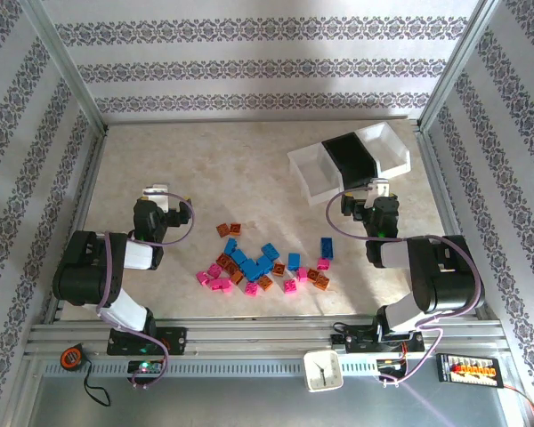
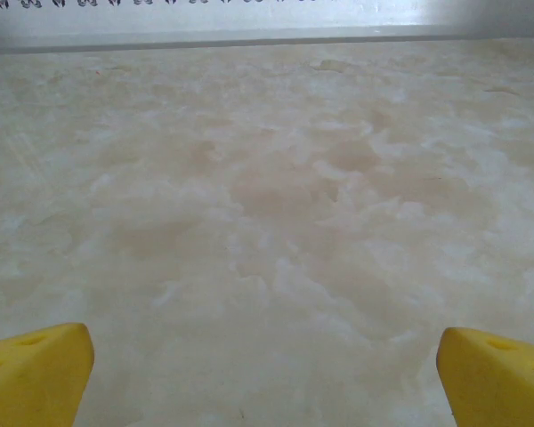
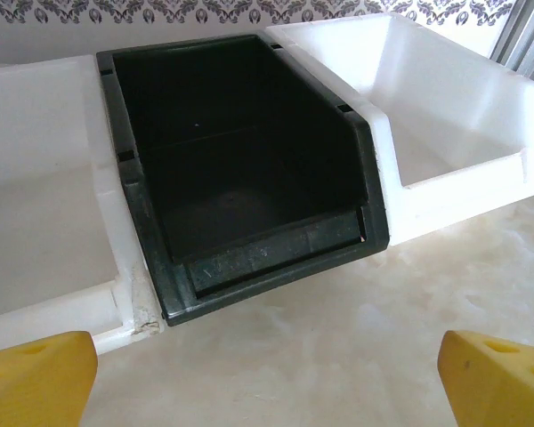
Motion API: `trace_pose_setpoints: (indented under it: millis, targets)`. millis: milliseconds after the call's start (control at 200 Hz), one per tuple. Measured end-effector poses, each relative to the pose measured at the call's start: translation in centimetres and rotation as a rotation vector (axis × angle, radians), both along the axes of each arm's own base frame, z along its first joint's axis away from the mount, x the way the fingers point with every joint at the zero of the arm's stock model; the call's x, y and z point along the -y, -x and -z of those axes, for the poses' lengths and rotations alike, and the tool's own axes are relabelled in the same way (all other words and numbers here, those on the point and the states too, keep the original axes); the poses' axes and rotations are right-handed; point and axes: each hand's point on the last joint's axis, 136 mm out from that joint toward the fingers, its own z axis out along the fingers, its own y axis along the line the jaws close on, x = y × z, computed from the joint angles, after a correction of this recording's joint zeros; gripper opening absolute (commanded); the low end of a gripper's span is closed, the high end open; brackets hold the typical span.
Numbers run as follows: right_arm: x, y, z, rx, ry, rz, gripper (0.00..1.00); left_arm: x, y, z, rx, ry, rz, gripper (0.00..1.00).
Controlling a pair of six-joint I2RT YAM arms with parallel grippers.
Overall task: Sort the legos into containers by color
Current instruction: Move the container to the top-center of the table.
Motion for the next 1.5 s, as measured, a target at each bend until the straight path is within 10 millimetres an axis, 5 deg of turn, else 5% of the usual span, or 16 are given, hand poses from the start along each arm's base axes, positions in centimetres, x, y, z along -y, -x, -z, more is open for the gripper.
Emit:
trace_pose_setpoints:
  millis: [1499]
  targets:
    - [0.75,-0.04,0.0,-0.011,-0.015,0.005,0.98,-0.07,0.2,-0.25,0.006,-0.002,-0.004,0.99]
